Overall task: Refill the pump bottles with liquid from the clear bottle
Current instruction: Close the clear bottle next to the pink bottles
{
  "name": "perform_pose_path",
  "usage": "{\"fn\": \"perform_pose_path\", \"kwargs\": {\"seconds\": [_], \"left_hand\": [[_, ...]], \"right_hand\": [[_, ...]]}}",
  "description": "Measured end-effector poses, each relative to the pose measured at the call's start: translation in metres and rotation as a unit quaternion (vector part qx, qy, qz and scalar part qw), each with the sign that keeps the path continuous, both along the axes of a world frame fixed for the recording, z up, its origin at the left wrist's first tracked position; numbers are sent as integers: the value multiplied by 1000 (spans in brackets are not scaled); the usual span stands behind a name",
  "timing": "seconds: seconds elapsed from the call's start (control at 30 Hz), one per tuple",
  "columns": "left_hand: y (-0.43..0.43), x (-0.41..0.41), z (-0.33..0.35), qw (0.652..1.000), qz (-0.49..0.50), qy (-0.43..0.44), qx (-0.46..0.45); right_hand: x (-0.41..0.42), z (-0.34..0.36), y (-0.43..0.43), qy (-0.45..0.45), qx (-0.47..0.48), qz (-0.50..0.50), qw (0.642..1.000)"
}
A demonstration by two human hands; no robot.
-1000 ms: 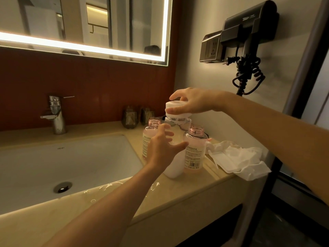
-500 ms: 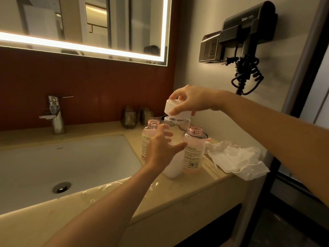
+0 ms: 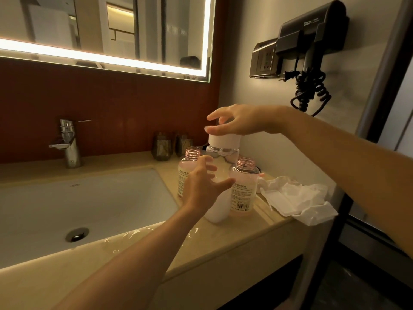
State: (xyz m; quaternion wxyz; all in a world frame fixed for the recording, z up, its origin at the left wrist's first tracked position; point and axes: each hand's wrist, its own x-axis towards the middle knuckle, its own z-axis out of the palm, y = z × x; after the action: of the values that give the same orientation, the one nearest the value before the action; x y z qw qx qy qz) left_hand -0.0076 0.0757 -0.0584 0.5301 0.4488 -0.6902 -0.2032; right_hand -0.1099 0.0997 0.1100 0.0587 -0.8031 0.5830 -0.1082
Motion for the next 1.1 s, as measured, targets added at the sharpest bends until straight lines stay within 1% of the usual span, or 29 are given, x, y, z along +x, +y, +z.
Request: {"fn": "perform_pose_path", "kwargs": {"seconds": [0.03,0.07,0.2,0.27,0.33,0.37,0.43,0.5,0.53,0.6,0.67,0.7,0.77,0.83,0.93,0.97,1.0,1.03,1.1], "left_hand": [[0,0,0,1000,1,-1,0],[0,0,0,1000,1,-2,1],[1,0,0,1000,0,-1,1],[1,-1,0,1000,1,-1,-1],[1,0,0,1000,1,-1,-1],[1,0,0,1000,1,-2,0],[1,0,0,1000,0,-3,2],[1,0,0,1000,-1,-3,2],[1,0,0,1000,-2,-3,2],[1,0,0,1000,-2,-3,2],[2,1,0,1000,-4,-2,3],[2,1,0,1000,-4,-2,4],[1,1,0,1000,-4,-4,3],[1,0,0,1000,-2,-6,3],[0,0,0,1000,2,-9,3],[0,0,-1,1000,1,-9,4],[0,0,-1,1000,0,-9,5],[0,0,-1,1000,-1,-8,5],[1,1,-1,1000,1,-7,3]], "right_hand": [[-2,2,1,-9,8,14,1000],[-3,2,0,-3,-7,22,1000],[-3,-11,-7,53,-140,2,989],[-1,-17,-8,82,-170,-28,982],[1,-16,-7,97,-150,-42,983],[1,-14,-5,84,-116,-40,989],[1,-7,0,27,-27,-12,999],[-3,-1,3,-1,20,23,1000],[-4,-1,3,5,12,30,999],[-4,-7,0,49,-54,18,997],[-1,-16,-4,101,-125,-23,987],[0,-20,-6,114,-136,-46,983],[2,-24,-7,106,-114,-74,985],[1,-18,-4,66,-74,-74,992],[-4,-5,3,-3,5,-23,1000],[-6,-2,4,-11,26,-3,1000],[-7,-2,4,-5,27,10,1000],[-7,-5,4,16,3,12,1000],[-4,-10,0,67,-89,-10,994]]}}
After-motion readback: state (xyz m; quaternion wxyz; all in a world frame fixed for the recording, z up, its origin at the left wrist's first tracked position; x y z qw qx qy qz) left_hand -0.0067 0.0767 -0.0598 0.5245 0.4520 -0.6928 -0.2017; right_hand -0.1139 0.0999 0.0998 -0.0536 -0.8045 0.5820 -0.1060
